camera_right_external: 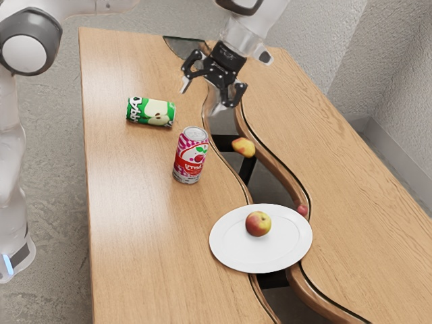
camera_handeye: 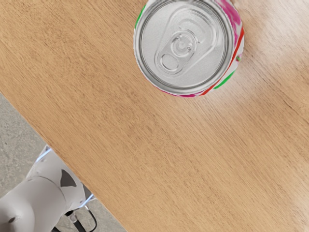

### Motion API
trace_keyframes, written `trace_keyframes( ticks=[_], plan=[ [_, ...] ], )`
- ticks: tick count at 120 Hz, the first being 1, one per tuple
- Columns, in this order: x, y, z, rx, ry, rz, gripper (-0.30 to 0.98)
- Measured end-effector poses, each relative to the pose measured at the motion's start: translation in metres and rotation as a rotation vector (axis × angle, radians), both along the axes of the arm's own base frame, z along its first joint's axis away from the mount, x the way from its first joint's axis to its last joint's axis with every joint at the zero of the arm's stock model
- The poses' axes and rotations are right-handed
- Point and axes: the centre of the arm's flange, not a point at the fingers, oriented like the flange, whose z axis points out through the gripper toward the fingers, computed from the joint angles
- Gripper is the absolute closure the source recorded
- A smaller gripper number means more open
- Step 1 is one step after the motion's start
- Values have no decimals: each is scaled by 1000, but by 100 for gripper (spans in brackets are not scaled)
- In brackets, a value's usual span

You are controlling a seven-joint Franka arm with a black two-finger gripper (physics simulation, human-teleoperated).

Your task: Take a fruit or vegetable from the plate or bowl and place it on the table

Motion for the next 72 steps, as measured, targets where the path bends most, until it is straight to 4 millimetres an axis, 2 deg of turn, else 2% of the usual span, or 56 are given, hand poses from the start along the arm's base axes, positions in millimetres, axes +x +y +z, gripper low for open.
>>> trace_keyframes(
  ticks=[11, 24, 35, 40, 48, 56, 64, 72],
  plan=[
    [21, 4, 6, 51, -119, 211, 0],
    [36, 11, 13, 84, -203, 429, 0],
    [73, 13, 1, 93, -235, 572, 0],
    [85, -4, -4, 71, -246, 600, 0],
    [100, -52, -17, 37, -247, 598, 0],
    [94, -90, -39, 22, -230, 613, 0],
    [88, -111, -58, 4, -222, 654, 0],
    [92, -119, -88, -8, -198, 713, 0]
  ],
)
